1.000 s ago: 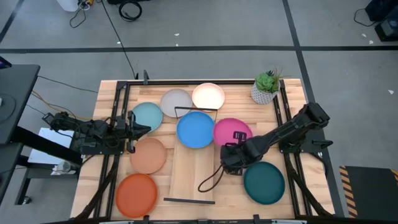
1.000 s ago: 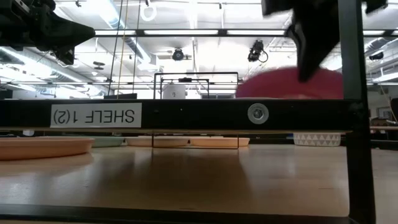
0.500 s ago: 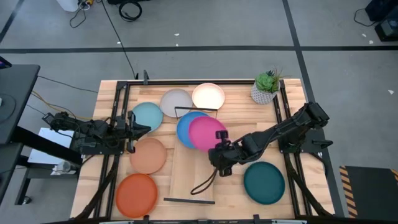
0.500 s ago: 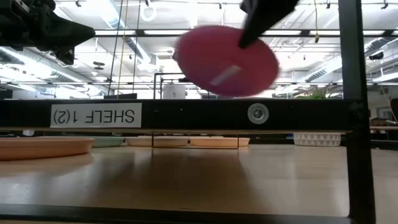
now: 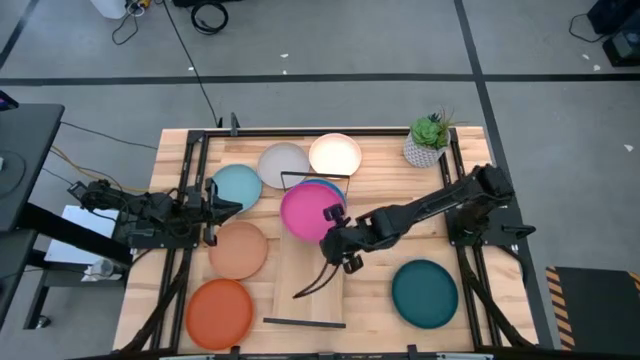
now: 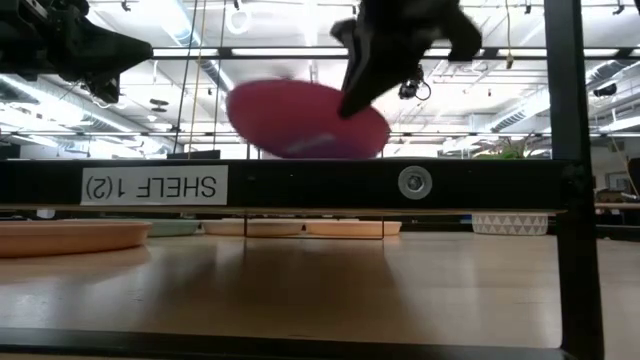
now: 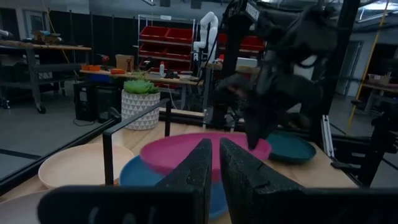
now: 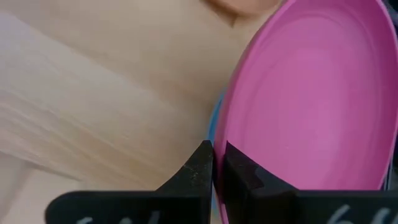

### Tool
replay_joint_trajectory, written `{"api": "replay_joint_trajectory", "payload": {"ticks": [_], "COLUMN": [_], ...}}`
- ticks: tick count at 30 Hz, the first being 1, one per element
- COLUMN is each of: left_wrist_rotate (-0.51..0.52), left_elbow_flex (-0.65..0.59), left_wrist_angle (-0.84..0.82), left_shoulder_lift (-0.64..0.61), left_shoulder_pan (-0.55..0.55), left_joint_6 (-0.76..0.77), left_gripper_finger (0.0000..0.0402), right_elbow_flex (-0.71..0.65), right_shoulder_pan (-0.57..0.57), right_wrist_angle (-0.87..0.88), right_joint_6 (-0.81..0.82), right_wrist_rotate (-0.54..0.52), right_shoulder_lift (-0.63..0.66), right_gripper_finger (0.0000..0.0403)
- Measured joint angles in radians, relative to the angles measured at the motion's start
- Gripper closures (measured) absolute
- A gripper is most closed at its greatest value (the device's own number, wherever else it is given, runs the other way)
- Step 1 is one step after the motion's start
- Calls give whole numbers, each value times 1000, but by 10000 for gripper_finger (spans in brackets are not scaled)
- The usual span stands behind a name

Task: Place and stack plates onto a shelf
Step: Stack the pink plate on top of the blue plate on the shelf, then stack the dark green plate on top of the the pink plate on the shelf

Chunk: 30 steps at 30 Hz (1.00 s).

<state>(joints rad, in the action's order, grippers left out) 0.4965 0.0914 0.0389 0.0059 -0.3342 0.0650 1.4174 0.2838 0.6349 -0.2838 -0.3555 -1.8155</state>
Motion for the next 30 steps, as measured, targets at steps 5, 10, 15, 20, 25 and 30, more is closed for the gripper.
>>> {"api": "replay_joint_trajectory", "payload": {"ticks": [5,10,15,20,25,30], "left_wrist_rotate": [0,0,0,0,0,0], "left_elbow_flex": [0,0,0,0,0,0], "left_wrist_angle": [-2,0,-2,0,2,2], "left_shoulder_lift": [3,4,7,7,7,7], "left_shoulder_pan": [0,0,0,0,0,0], "left_joint_6": [0,0,0,0,1,1], "left_gripper_finger": [363,363,363,363,363,363], "right_elbow_flex": [0,0,31,103,86,66], "right_shoulder_pan": [-30,-52,-39,17,91,169], "right_wrist_angle": [-7,-10,10,156,269,404], "right_joint_6": [-8,33,99,323,691,1091], "right_wrist_rotate": [-7,-13,-22,-10,63,162], "right_shoulder_lift": [-52,-65,-54,-53,-53,-53], "right_gripper_finger": [369,327,266,225,216,219]}}
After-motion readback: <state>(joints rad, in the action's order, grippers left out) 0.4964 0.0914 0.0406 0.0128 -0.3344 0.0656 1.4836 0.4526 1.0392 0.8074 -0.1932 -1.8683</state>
